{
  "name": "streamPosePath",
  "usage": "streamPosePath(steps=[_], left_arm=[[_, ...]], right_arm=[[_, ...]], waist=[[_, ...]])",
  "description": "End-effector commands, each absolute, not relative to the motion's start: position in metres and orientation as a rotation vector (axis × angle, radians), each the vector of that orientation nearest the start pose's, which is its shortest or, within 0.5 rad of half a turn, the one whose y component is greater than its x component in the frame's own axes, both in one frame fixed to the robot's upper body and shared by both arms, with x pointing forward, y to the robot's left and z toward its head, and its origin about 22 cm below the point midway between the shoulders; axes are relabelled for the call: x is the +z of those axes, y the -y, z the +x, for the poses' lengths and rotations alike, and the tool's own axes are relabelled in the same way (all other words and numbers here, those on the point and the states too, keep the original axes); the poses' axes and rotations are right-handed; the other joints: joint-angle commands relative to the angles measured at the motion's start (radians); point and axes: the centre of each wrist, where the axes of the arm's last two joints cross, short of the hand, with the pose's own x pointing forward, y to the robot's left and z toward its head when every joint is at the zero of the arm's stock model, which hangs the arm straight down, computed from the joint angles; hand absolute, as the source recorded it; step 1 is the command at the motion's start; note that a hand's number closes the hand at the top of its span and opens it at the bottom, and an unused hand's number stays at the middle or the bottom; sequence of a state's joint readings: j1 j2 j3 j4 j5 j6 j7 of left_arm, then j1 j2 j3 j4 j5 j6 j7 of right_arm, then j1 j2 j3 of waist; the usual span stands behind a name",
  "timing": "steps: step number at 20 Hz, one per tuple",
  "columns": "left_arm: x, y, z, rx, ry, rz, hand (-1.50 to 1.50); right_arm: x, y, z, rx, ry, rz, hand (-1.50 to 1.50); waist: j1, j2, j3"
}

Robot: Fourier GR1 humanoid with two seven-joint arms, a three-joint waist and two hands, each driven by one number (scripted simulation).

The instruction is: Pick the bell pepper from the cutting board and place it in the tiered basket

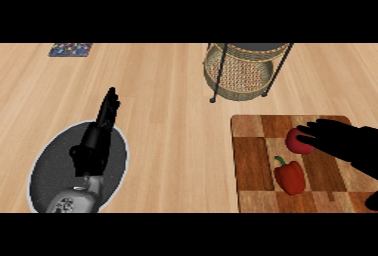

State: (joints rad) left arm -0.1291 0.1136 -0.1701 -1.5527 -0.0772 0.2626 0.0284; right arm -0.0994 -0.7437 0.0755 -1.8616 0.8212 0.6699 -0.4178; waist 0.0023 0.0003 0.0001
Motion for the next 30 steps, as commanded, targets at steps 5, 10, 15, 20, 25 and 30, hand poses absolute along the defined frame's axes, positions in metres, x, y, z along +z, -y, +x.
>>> streamPosePath(steps=[5, 10, 15, 20, 25, 30], left_arm=[[0.027, -0.192, 0.271, -0.101, 1.660, 0.189, 0.00], [0.021, -0.211, 0.265, -0.111, 1.662, 0.202, 0.00], [0.033, -0.202, 0.276, -0.112, 1.667, 0.196, 0.00], [0.018, -0.207, 0.282, -0.106, 1.651, 0.200, 0.00], [0.025, -0.207, 0.279, -0.095, 1.643, 0.193, 0.00], [0.021, -0.202, 0.258, -0.108, 1.656, 0.185, 0.00]], right_arm=[[0.137, 0.300, 0.245, 1.902, 1.321, -0.354, -1.50], [0.124, 0.310, 0.250, 1.898, 1.307, -0.355, -1.50], [0.128, 0.302, 0.253, 1.911, 1.267, -0.332, -1.50], [0.107, 0.290, 0.243, 1.908, 1.266, -0.348, -1.50], [0.094, 0.294, 0.249, 1.895, 1.241, -0.346, -1.50], [0.071, 0.284, 0.247, 1.890, 1.250, -0.343, -1.50]], waist=[[-0.002, 0.000, 0.000], [0.000, 0.000, 0.000], [-0.001, -0.001, 0.000], [-0.006, 0.000, 0.000], [-0.003, 0.000, 0.000], [-0.001, 0.000, 0.000]])
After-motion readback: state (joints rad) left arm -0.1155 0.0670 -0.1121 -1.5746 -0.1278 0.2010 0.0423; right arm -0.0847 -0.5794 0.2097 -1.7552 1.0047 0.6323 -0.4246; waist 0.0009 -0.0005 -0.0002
